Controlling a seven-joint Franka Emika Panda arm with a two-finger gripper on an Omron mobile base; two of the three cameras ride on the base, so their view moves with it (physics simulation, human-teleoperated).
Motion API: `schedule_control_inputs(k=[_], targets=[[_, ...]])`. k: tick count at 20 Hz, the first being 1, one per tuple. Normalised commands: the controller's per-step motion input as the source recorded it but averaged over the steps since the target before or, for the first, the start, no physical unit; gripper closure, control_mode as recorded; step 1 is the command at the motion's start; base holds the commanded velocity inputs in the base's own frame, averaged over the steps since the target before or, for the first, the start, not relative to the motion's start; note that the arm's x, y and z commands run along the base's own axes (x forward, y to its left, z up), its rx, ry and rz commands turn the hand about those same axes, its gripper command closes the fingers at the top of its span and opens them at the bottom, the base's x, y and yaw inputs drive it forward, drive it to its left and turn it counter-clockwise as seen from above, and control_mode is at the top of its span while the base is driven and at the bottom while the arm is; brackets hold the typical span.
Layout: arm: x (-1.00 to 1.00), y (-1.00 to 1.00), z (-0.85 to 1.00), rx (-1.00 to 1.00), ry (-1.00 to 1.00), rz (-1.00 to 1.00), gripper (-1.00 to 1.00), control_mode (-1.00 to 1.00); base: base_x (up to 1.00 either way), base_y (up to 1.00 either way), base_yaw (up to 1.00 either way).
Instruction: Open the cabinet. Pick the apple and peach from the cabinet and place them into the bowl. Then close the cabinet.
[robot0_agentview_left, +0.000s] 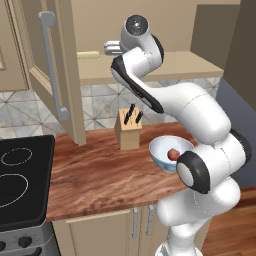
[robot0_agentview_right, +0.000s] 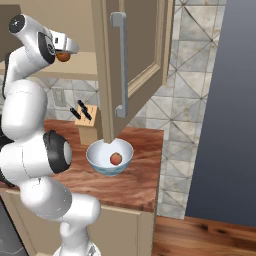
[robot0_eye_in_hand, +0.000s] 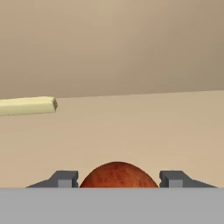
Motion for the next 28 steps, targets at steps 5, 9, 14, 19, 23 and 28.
schedule_control_inputs(k=[5,9,14,19,23,28], targets=[[-1.00,-0.54,0.02,0.08,-0.06,-0.03,1.00,-1.00,0.00,0.00,0.00],[-1.00,-0.43,0.21,0.06,0.00,-0.10,1.00,-1.00,0.00,0.00,0.00],[-1.00,-0.40,-0.01,0.00,0.10,-0.10,1.00,-1.00,0.00,0.00,0.00],[-1.00,-0.38,-0.49,0.00,0.23,-0.02,1.00,-1.00,0.00,0.00,0.00],[-0.59,-0.07,-0.89,-0.02,0.32,0.00,1.00,-1.00,0.00,0.00,0.00],[0.00,0.00,-0.92,0.00,0.13,0.04,1.00,-1.00,0.00,0.00,0.00]])
